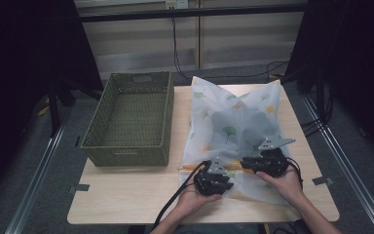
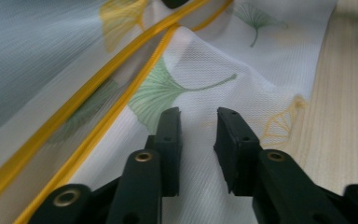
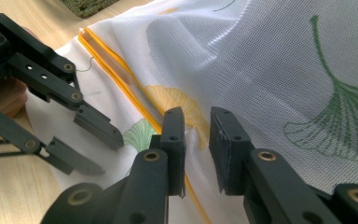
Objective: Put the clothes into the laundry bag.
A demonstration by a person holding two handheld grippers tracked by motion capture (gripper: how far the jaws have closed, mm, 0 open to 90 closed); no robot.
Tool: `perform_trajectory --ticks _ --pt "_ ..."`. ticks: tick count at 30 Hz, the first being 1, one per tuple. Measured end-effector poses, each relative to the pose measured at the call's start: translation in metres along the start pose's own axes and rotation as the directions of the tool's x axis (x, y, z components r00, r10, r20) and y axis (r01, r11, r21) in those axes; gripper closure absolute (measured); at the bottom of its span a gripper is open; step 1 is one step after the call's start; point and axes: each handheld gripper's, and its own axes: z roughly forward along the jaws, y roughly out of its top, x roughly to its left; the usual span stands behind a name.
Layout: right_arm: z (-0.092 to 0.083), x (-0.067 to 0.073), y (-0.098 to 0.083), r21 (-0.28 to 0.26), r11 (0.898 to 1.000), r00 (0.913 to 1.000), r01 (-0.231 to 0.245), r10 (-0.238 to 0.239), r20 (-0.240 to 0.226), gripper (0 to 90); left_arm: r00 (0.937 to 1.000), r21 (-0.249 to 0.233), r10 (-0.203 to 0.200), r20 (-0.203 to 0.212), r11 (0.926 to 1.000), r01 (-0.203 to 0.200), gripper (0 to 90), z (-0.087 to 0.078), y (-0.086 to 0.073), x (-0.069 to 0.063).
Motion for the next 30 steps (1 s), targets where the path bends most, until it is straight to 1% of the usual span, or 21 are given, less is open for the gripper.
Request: perform_trajectory --ticks 2,4,5,6,7,9,10,11,12,13,14,15,16,17,20,22,25,26,27,29,30 --pt "-0.001 0.002 0.0 -0.009 1.0 1.0 0.004 -0.004 0.002 75.1 0.9999 -0.002 -0.01 0.013 1.0 0.01 65.1 0.0 0.0 0.001" --pt "-0.005 0.004 0.001 -0.03 1.0 1.0 0.007 -0.007 0.007 74.6 0.9991 -0.028 -0.036 0.023 0.9989 0.036 62.5 -0.002 -0.001 0.002" --pt "-0.007 0.005 0.001 -0.044 0.999 1.0 0.006 -0.006 0.008 73.4 0.9987 -0.029 -0.041 0.032 0.9987 0.042 60.5 -0.005 -0.001 0.003" --pt "-0.01 0.005 0.001 -0.062 0.998 0.9999 0.005 -0.004 0.01 72.9 0.9984 -0.05 -0.041 0.037 0.9978 0.043 59.0 -0.009 0.0 0.005" --pt "-0.014 0.005 0.001 -0.081 0.997 1.0 -0.002 0.002 0.001 70.9 0.9987 -0.056 -0.044 0.026 0.9974 0.046 58.3 -0.012 0.001 0.006" --pt "-0.019 0.004 0.001 -0.121 0.993 0.9999 -0.01 0.01 -0.005 66.4 0.9939 -0.107 -0.095 0.055 0.9891 0.101 54.0 -0.021 0.004 0.011" --pt "-0.022 0.004 0.001 -0.142 0.99 0.9999 -0.013 0.012 -0.007 64.4 0.9929 -0.111 -0.111 0.042 0.9871 0.115 50.9 -0.026 0.007 0.014" --pt "-0.025 0.004 0.0 -0.163 0.987 0.9998 -0.019 0.019 -0.005 62.7 0.9937 -0.117 -0.11 0.022 0.9868 0.112 48.1 -0.03 0.01 0.017" --pt "-0.028 0.003 0.001 -0.177 0.984 0.9997 -0.025 0.024 -0.008 61.9 0.9947 -0.137 -0.102 -0.011 0.9855 0.1 46.8 -0.034 0.014 0.02" --pt "-0.03 0.003 0.0 -0.185 0.982 0.9995 -0.03 0.029 -0.009 60.5 0.9945 -0.132 -0.102 -0.025 0.9865 0.098 45.4 -0.034 0.017 0.022" --pt "-0.03 0.003 0.0 -0.193 0.981 0.9995 -0.031 0.031 -0.004 59.8 0.9951 -0.114 -0.096 -0.025 0.9892 0.092 43.6 -0.035 0.022 0.025" --pt "-0.031 0.002 0.0 -0.2 0.979 0.9994 -0.034 0.033 -0.005 59.2 0.9953 -0.114 -0.086 -0.044 0.9903 0.08 41.1 -0.038 0.025 0.026" --pt "-0.032 0.002 0.001 -0.204 0.978 0.9993 -0.036 0.036 -0.006 58.7 0.9955 -0.133 -0.077 -0.054 0.9887 0.069 38.6 -0.041 0.026 0.026" --pt "-0.033 0.003 0.001 -0.212 0.977 0.9993 -0.037 0.038 -0.003 57.6 0.9968 -0.136 -0.062 -0.049 0.9892 0.055 37.0 -0.045 0.027 0.026" --pt "-0.037 0.005 -0.001 -0.234 0.971 0.999 -0.045 0.045 -0.009 55.6 0.9945 -0.085 0.026 -0.101 0.9958 -0.035 31.5 -0.066 0.023 0.022" --pt "-0.037 0.005 -0.001 -0.239 0.97 0.9991 -0.041 0.038 -0.018 55.3 0.9923 -0.111 0.015 -0.123 0.9934 -0.029 29.8 -0.083 0.017 0.023" --pt "-0.037 0.004 -0.001 -0.243 0.969 0.9988 -0.049 0.045 -0.02 54.3 0.9815 -0.124 -0.022 -0.19 0.9923 -0.002 21.4 -0.104 0.005 0.025" --pt "-0.036 0.004 -0.001 -0.243 0.969 0.999 -0.045 0.043 -0.013 53.1 0.9818 -0.143 -0.037 -0.186 0.9897 0.01 21.3 -0.109 -0.001 0.026" --pt "-0.036 0.004 -0.001 -0.241 0.969 0.999 -0.045 0.044 -0.01 51.3 0.98 -0.137 -0.04 -0.195 0.9905 0.013 21.3 -0.115 -0.006 0.026" --pt "-0.036 0.005 -0.001 -0.239 0.97 0.9992 -0.035 0.038 0.007 49.0 0.9745 -0.153 -0.051 -0.218 0.988 0.018 21.4 -0.124 -0.018 0.026" --pt "-0.036 0.006 -0.001 -0.241 0.97 0.9991 -0.036 0.04 0.012 48.8 0.9763 -0.159 -0.062 -0.207 0.9868 0.029 21.3 -0.128 -0.023 0.027"
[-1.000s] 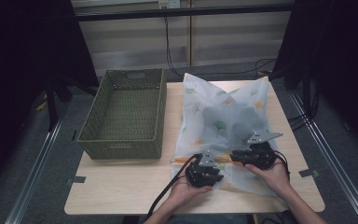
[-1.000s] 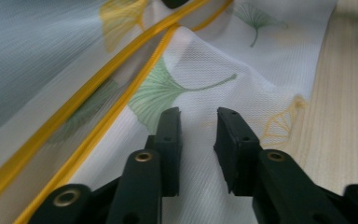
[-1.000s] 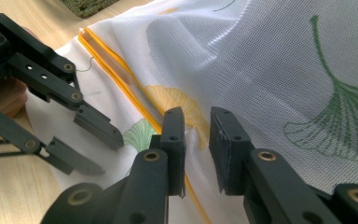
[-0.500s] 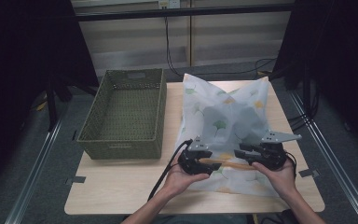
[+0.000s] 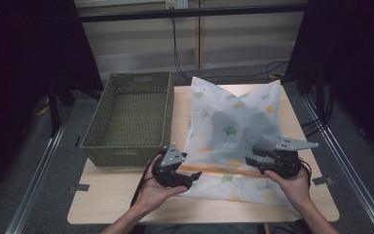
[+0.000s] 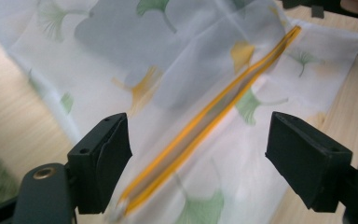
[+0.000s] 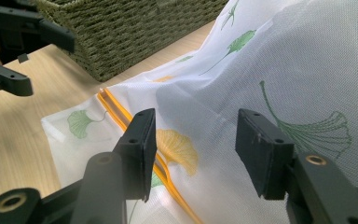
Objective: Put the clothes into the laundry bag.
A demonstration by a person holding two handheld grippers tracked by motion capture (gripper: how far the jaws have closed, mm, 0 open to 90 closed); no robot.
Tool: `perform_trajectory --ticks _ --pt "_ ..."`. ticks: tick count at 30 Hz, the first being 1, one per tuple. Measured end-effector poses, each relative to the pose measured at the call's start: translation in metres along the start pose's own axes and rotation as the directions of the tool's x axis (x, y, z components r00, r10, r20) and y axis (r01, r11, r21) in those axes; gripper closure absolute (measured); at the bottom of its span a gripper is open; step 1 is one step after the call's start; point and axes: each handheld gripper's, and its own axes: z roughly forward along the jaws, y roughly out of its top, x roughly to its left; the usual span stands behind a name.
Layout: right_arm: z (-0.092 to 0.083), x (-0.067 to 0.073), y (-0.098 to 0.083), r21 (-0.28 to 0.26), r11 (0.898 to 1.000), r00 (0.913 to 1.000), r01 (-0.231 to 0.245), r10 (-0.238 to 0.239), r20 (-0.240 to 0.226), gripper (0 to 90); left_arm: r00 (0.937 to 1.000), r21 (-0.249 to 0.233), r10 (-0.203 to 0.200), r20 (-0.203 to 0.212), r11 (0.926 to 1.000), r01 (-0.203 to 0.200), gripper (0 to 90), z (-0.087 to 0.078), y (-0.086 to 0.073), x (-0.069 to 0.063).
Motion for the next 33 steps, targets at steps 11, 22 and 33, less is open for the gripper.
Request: perform_trajectory --ticks 11,22,33 --pt "-0.001 0.002 -0.001 -0.006 1.0 0.9999 0.01 -0.01 0.003 38.8 0.9887 -0.007 -0.083 -0.125 0.9965 0.083 10.4 -0.053 -0.037 0.018" --pt "0.002 0.0 -0.002 -0.02 1.0 0.9999 0.011 -0.011 0.006 34.3 0.967 -0.029 -0.149 -0.206 0.9888 0.147 6.6 -0.096 -0.077 0.04" --pt "0.006 0.002 -0.004 0.004 0.999 0.9994 0.033 -0.033 -0.012 34.1 0.9492 -0.1 -0.193 -0.248 0.9797 0.173 2.3 -0.112 -0.087 0.052"
